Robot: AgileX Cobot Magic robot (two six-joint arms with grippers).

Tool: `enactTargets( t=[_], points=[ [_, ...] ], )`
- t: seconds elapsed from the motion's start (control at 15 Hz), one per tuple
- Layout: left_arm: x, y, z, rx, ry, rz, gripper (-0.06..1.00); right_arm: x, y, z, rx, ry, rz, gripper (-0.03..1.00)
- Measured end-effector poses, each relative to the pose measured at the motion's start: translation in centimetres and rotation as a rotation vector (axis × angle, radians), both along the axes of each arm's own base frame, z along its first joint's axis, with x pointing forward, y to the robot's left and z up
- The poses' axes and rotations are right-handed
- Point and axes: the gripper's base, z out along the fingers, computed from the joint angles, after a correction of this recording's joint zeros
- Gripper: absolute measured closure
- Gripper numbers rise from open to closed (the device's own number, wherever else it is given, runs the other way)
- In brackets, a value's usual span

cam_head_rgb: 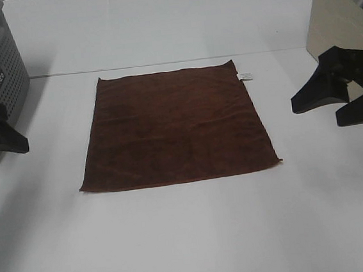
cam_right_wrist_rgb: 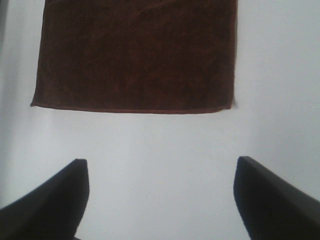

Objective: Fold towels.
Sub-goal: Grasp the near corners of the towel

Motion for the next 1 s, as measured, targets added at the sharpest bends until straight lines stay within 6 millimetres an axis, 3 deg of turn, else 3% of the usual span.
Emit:
enactTargets(
  t=[0.07,0.33,0.8,1.0],
  points=[
    [1.7,-0.7,-1.0,-0.076,0.055,-0.026,0.26,2.0,0.5,-1.0,0.072,0.096,0.016,0.24],
    [4.2,-1.7,-3.3,-0.172,0.12,-0.078,0.27,5.4,0.9,-3.4,0.111,0.228,0.065,0.26],
    [7.7,-2.9,-8.3,-0.242,0.263,-0.253,0.27,9.2,0.6,-9.7,0.079,0.373,0.156,0.27],
    [8.6,-3.1,-10.3,-0.254,0.295,-0.309,0.27,10.5,0.6,-11.2,0.091,0.395,0.182,0.27]
  ],
)
